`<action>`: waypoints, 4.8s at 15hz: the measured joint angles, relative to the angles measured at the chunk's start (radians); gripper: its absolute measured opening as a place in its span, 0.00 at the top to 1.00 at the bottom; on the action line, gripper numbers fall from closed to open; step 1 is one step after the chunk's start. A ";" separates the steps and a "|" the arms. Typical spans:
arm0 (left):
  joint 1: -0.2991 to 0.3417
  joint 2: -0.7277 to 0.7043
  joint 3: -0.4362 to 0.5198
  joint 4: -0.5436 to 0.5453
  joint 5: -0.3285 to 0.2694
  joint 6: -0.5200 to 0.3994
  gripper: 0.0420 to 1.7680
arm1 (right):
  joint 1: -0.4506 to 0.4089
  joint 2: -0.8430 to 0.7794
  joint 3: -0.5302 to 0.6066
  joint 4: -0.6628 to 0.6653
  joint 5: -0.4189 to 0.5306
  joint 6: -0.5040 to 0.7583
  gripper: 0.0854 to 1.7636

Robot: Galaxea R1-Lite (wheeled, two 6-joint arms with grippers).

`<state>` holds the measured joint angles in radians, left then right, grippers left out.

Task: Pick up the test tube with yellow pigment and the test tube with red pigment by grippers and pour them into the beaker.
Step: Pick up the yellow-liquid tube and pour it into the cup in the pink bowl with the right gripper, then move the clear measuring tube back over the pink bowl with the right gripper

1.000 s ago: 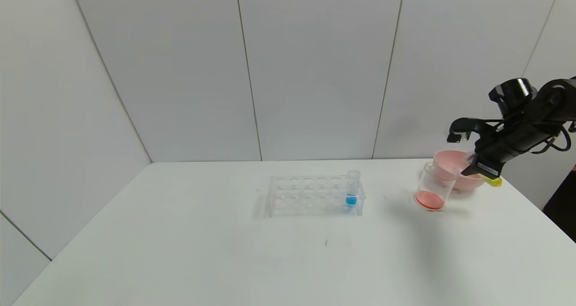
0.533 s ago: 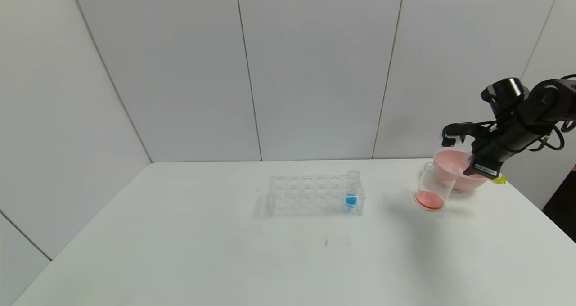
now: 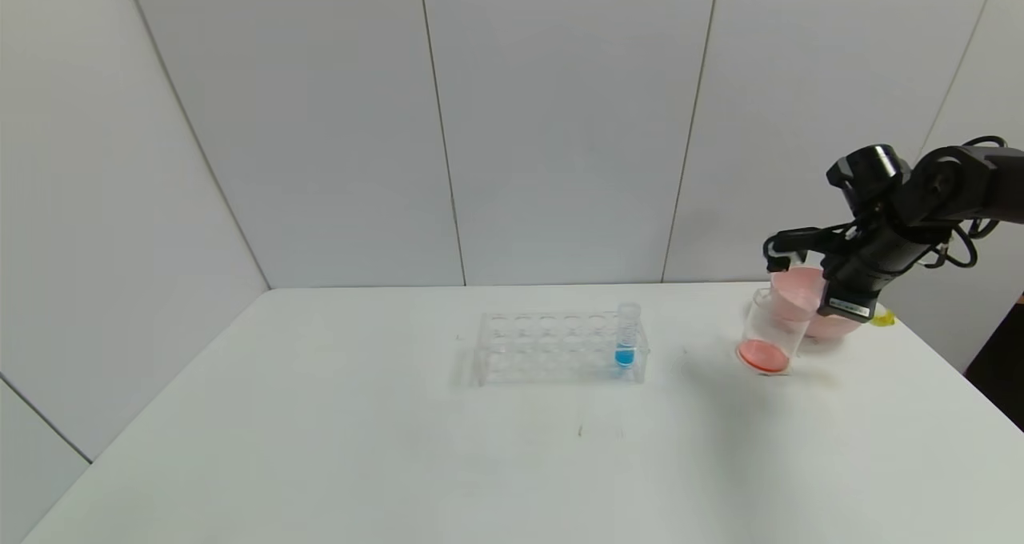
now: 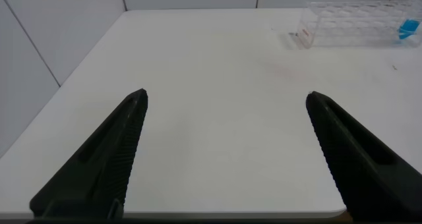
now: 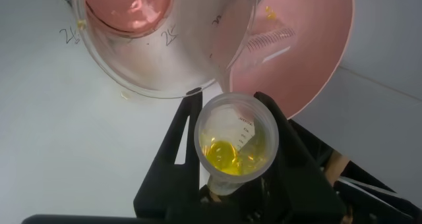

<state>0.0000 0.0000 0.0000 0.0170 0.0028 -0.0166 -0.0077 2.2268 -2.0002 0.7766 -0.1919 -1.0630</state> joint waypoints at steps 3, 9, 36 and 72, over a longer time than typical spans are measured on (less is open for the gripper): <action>0.000 0.000 0.000 0.000 0.000 0.000 0.03 | 0.012 0.009 0.000 0.000 -0.053 -0.014 0.71; 0.000 0.000 0.000 0.000 0.000 0.000 0.03 | 0.033 0.018 0.000 0.007 -0.154 -0.029 0.71; 0.000 0.000 0.000 0.000 0.000 0.000 0.03 | 0.117 0.042 0.000 -0.055 -0.468 -0.144 0.71; 0.000 0.000 0.000 0.000 0.000 0.000 0.03 | -0.196 -0.198 0.087 -0.035 0.416 0.095 0.71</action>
<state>0.0000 0.0000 0.0000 0.0170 0.0028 -0.0162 -0.2038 2.0291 -1.9136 0.7417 0.2238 -0.9677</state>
